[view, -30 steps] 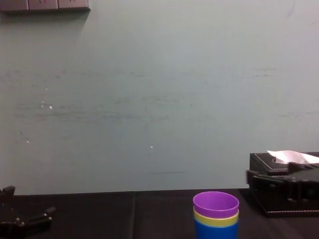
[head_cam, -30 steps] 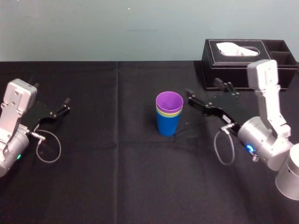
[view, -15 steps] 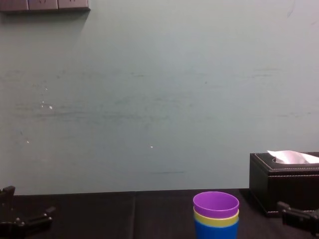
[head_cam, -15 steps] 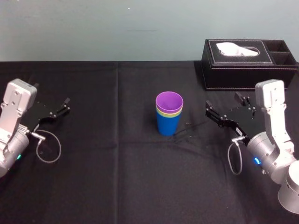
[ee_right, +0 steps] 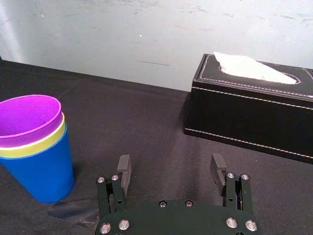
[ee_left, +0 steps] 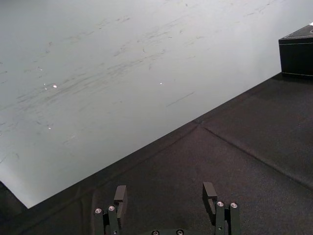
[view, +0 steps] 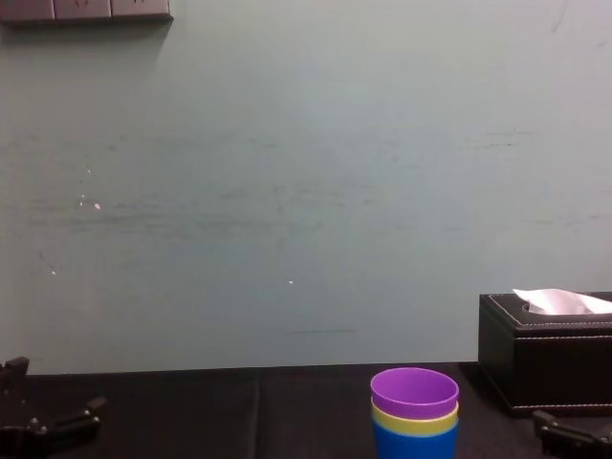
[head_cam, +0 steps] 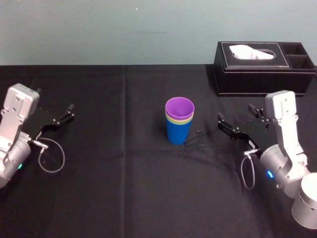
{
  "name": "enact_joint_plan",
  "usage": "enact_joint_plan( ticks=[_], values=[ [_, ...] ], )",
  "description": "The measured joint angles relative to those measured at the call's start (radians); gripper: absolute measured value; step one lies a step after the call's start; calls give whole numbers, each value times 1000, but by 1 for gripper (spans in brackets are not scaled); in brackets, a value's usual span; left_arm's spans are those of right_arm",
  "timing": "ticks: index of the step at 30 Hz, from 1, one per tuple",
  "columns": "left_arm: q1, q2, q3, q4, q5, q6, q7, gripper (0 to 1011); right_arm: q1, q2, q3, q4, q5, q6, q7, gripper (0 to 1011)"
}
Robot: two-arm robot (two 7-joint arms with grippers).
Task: Stack the three plastic cups sequentially using one hand.
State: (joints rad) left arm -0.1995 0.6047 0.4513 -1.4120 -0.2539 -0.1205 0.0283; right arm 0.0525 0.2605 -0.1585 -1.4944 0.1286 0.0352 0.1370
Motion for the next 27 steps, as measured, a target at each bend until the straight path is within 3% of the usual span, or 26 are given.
enact_joint_plan(
  ticks=[27],
  values=[
    [0,0,0,0,0,0,0,1011,0,3,-4,-3,0,-4,0,1003]
  ],
)
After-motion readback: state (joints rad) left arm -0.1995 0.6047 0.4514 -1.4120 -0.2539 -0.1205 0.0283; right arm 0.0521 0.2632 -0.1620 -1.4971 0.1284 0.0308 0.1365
